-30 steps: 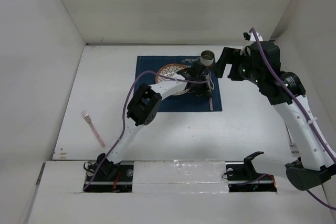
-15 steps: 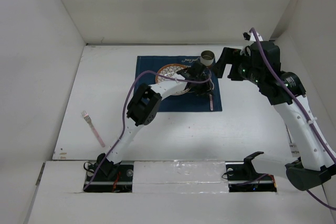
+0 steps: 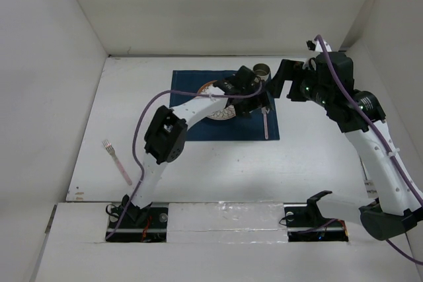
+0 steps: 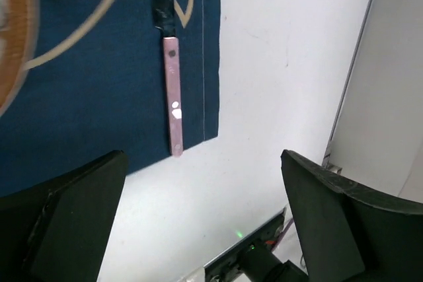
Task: Set the dinner table for one person
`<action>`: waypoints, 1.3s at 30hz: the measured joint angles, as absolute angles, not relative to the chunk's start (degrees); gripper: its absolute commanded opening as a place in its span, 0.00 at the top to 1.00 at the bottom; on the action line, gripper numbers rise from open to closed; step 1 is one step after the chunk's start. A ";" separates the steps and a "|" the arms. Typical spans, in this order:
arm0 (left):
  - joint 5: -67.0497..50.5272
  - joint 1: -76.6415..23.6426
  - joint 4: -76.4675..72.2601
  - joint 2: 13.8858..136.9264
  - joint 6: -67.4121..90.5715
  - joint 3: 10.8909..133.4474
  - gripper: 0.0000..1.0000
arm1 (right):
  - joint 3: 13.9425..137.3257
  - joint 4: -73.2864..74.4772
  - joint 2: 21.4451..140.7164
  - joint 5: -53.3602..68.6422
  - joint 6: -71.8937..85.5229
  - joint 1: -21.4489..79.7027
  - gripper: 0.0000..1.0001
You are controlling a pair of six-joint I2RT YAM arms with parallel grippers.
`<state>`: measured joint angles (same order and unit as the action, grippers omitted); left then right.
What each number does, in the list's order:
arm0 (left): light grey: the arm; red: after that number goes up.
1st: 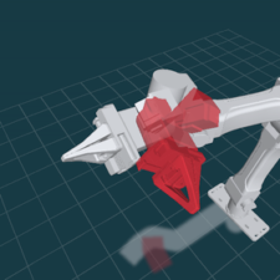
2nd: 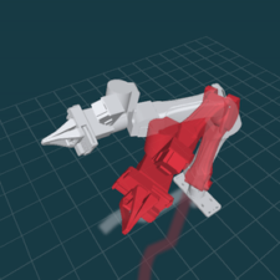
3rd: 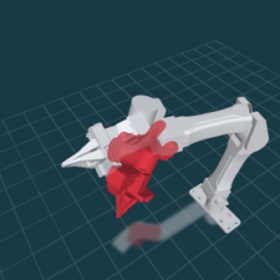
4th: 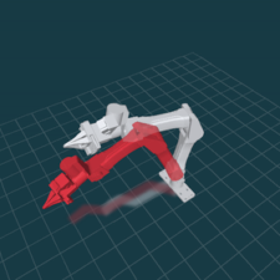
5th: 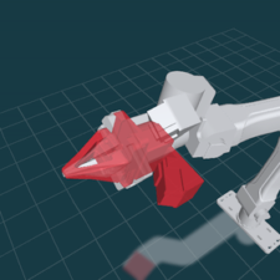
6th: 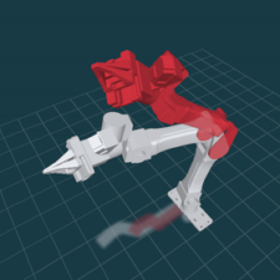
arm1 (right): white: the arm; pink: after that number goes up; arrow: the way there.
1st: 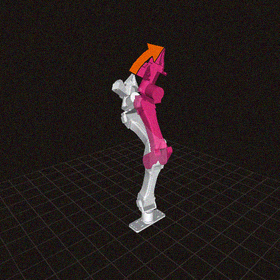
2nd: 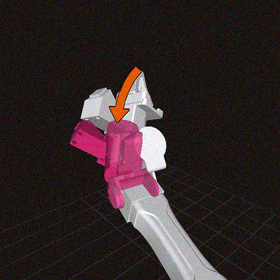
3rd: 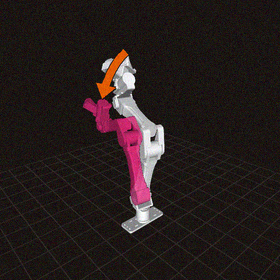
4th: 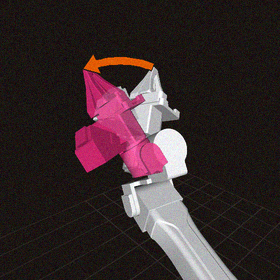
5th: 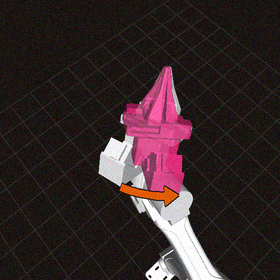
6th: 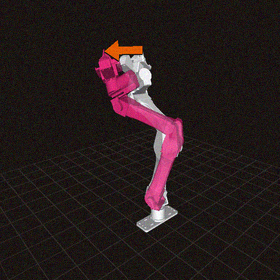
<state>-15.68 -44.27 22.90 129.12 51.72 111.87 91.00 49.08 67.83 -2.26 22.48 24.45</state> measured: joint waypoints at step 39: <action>9.74 22.24 48.34 90.85 43.46 53.95 0.03 | 74.39 39.75 64.73 7.60 17.28 26.98 0.00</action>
<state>9.74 22.24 48.34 90.85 43.46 53.95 74.39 39.75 64.73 7.60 17.28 26.98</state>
